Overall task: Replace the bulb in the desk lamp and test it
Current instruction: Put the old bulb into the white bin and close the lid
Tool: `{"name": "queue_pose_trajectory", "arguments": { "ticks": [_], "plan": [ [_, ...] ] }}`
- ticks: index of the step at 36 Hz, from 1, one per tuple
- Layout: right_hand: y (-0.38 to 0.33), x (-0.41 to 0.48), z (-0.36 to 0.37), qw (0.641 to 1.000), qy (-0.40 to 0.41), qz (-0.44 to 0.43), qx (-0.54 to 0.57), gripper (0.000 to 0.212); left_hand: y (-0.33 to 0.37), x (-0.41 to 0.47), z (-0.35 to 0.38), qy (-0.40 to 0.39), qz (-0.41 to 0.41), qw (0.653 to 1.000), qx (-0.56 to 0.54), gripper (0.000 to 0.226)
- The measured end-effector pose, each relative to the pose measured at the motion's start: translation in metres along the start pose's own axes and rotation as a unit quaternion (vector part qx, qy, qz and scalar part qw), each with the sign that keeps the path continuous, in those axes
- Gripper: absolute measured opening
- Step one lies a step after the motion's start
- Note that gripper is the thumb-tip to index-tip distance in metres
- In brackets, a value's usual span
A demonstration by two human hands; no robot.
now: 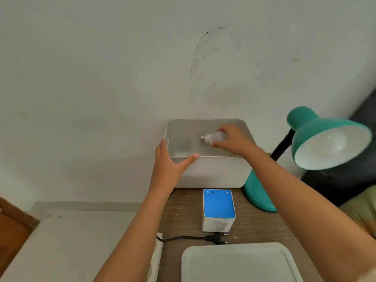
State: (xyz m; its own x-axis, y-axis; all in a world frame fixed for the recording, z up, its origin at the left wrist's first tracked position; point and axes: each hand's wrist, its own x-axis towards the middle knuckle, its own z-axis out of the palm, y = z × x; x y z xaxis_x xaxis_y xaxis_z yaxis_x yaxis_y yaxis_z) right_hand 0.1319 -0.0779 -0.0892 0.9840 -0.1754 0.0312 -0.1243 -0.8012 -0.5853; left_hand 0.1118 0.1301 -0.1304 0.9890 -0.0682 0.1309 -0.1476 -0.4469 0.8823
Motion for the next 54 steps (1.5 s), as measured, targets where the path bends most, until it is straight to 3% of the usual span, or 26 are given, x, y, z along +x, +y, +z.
{"name": "queue_pose_trajectory", "arguments": {
  "ticks": [8,19,31,42,51,54],
  "plan": [
    [0.005,0.027,0.006,0.999,0.038,-0.003,-0.017,0.063,-0.003,0.002,-0.001,-0.012,-0.004,1.0,0.004,0.117],
    [0.007,0.029,0.01,0.996,0.09,0.007,-0.002,0.052,-0.004,0.001,0.0,-0.012,-0.006,1.0,0.009,0.125],
    [-0.004,0.0,-0.007,0.996,0.089,0.014,-0.011,0.05,0.006,-0.002,-0.015,-0.038,-0.012,0.999,0.026,0.111],
    [-0.012,-0.164,-0.021,0.99,0.134,0.009,0.04,0.045,0.026,-0.085,-0.046,-0.006,0.086,0.992,0.096,0.051],
    [0.069,-0.318,0.037,0.982,0.073,0.17,0.029,0.051,-0.029,-0.222,-0.024,-0.158,-0.004,0.979,0.127,0.066],
    [0.092,-0.347,0.052,0.976,0.062,0.207,0.012,0.058,-0.051,-0.255,-0.015,-0.173,-0.012,0.974,0.147,0.064]
  ]
}}
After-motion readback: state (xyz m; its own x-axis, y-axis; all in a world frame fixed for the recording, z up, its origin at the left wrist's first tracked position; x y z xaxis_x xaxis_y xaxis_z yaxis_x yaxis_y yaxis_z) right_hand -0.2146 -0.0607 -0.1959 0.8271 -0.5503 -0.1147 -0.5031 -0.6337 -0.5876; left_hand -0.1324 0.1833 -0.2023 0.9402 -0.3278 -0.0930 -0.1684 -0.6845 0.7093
